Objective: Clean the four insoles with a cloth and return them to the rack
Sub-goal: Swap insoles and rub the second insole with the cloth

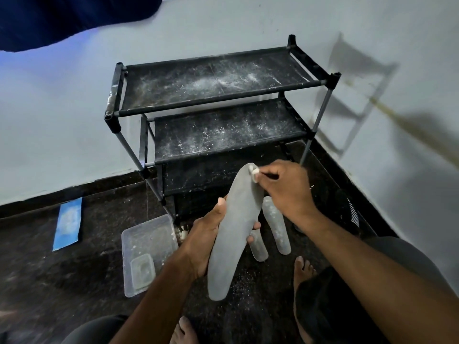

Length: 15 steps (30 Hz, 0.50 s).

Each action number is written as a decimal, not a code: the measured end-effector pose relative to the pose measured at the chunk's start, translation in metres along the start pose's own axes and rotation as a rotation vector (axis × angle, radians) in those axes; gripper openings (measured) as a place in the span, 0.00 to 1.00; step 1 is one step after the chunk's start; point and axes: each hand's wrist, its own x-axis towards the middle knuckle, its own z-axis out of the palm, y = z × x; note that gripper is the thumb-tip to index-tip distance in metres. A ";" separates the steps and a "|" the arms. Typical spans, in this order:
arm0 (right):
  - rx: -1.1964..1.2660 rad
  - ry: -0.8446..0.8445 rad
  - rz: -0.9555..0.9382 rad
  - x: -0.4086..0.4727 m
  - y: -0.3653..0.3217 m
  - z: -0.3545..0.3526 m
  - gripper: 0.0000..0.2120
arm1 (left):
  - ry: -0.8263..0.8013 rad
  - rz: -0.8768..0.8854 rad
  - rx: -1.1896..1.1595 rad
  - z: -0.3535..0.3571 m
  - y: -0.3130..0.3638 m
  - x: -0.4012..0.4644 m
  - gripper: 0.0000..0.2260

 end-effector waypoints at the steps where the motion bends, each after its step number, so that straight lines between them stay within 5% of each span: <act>1: -0.033 -0.066 -0.055 -0.004 -0.003 0.003 0.03 | 0.004 -0.008 0.014 0.001 0.000 0.000 0.28; 4: 0.006 -0.137 -0.076 -0.005 -0.008 0.004 0.05 | 0.019 -0.016 -0.008 -0.001 0.000 0.000 0.30; 9: -0.031 0.071 -0.053 0.004 -0.003 -0.005 0.06 | 0.034 -0.001 -0.032 -0.002 -0.001 0.000 0.27; 15: 0.062 -0.370 -0.098 -0.019 -0.020 0.010 0.04 | 0.050 0.021 -0.030 0.002 -0.001 0.002 0.26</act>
